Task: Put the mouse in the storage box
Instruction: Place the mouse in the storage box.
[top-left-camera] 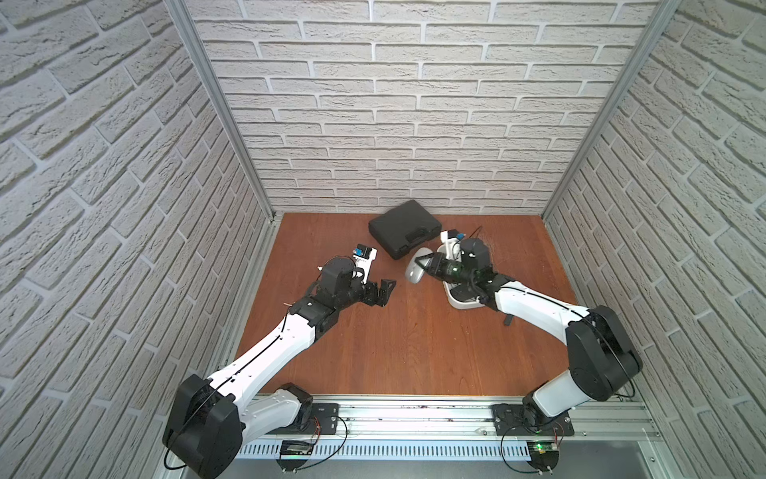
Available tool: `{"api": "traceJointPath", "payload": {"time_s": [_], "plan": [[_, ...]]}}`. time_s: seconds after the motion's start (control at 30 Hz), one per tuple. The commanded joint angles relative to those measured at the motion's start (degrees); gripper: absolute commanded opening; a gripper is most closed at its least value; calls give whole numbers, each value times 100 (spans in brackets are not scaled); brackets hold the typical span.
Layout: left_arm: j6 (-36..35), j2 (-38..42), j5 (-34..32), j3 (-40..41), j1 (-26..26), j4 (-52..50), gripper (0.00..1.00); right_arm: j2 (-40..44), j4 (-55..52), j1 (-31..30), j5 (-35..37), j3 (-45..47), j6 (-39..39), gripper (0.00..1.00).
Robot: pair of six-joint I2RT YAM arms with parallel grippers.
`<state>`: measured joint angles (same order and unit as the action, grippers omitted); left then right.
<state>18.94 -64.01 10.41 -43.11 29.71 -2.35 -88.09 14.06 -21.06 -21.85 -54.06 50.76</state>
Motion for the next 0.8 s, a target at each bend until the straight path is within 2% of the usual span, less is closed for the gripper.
{"api": "traceJointPath", "payload": {"time_s": [0.0,0.1,0.23,0.37,0.53,0.7,0.77], "plan": [[100,88,-146,167,-104,6,98,441,-35,677,-26,304,-185,12],[134,40,-110,211,-155,45,98,569,-115,1256,-9,585,-195,11],[156,-56,-54,217,-193,102,98,497,-345,1647,-161,651,-345,11],[171,-164,4,168,-218,86,98,379,-897,1749,-156,499,-655,12],[196,-285,65,156,-227,103,98,14,-1068,1842,-352,180,-802,13],[217,-344,84,159,-229,112,98,-483,-1303,1875,-493,-326,-944,13],[215,-368,98,156,-236,112,98,-752,-1703,1876,-692,-726,-1168,14]]}}
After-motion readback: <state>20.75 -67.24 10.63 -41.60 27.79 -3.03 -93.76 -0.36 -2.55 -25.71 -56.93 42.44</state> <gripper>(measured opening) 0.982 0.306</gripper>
